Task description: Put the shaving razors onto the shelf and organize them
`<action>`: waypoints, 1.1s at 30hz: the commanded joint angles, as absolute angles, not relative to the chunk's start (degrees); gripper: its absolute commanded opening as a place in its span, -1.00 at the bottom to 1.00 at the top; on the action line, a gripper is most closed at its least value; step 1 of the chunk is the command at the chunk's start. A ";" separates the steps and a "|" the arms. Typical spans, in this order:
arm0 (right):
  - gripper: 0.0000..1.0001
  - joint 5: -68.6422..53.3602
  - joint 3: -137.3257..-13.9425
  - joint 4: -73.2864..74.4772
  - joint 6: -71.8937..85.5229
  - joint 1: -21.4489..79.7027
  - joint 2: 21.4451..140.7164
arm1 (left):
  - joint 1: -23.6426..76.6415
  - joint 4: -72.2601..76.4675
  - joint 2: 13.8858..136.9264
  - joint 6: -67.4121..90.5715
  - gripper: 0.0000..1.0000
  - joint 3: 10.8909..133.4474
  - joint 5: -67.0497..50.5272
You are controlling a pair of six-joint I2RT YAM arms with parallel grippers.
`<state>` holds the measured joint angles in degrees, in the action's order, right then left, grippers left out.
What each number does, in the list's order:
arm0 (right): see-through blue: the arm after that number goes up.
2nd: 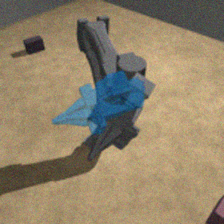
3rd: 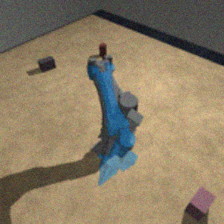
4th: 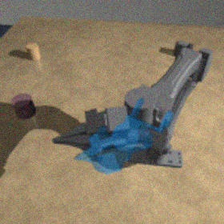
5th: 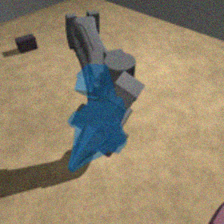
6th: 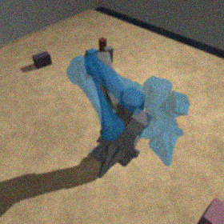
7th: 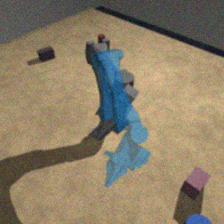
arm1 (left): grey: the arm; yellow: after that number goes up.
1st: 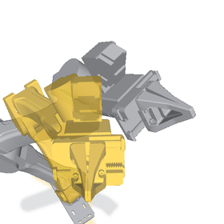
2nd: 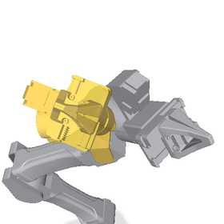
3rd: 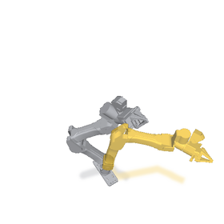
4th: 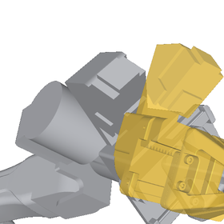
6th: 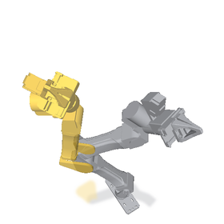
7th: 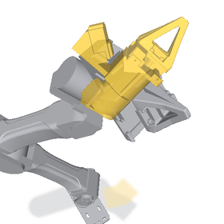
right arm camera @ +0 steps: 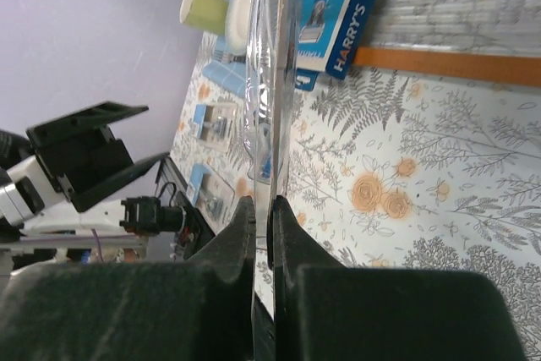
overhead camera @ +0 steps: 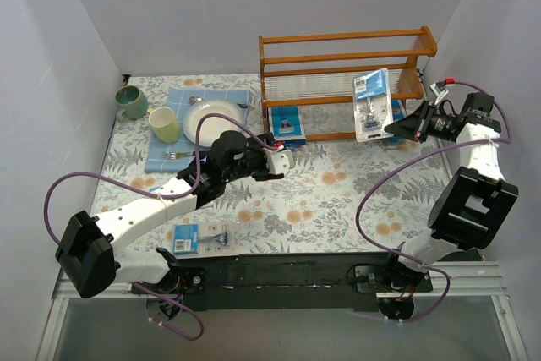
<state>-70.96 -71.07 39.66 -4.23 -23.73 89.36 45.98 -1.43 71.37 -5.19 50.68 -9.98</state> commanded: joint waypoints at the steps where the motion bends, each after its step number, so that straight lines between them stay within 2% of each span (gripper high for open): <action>1: -0.97 -73.74 -75.93 27.54 8.07 -25.31 93.51 | 46.14 -0.70 71.19 -1.50 0.19 52.65 -11.43; 5: -0.97 -73.21 -78.74 22.42 16.07 -25.93 98.25 | 46.14 -1.40 71.28 -0.35 0.19 51.77 -11.78; 17: -0.97 -69.79 -90.25 20.13 18.54 -25.14 110.55 | 45.70 -1.58 75.06 3.34 0.21 51.77 -11.07; 20: -0.81 -68.91 -92.89 20.22 19.16 -24.00 112.84 | 45.27 -1.58 76.11 3.87 0.21 52.29 -11.42; 23: -0.57 -67.94 -95.09 20.13 19.60 -22.86 114.60 | 44.74 -2.02 76.90 4.39 0.21 53.35 -11.60; 24: -0.41 -67.77 -96.32 19.95 19.60 -22.68 114.87 | 44.56 -2.20 77.17 4.39 0.21 53.52 -11.43; 25: -0.34 -67.50 -96.76 19.86 19.60 -22.50 115.13 | 44.39 -2.37 77.34 4.48 0.21 53.79 -11.34; 27: 0.05 -66.45 -97.90 19.43 19.25 -22.24 115.40 | 44.21 -2.37 77.78 4.66 0.21 54.23 -11.42; 28: 0.15 -65.92 -98.08 19.34 19.25 -22.24 115.31 | 44.12 -2.29 77.78 4.66 0.21 54.40 -11.43; 29: 0.35 -65.48 -98.35 19.51 19.16 -22.24 115.31 | 44.03 -2.29 77.96 4.83 0.21 54.58 -11.51; 30: 0.97 -65.22 -98.61 19.42 19.25 -22.24 115.23 | 43.86 -2.02 78.22 5.01 0.21 54.58 -11.51; 33: 0.97 -64.43 -99.05 20.04 18.73 -22.24 114.35 | 43.68 -1.76 78.40 5.36 0.21 54.93 -11.51</action>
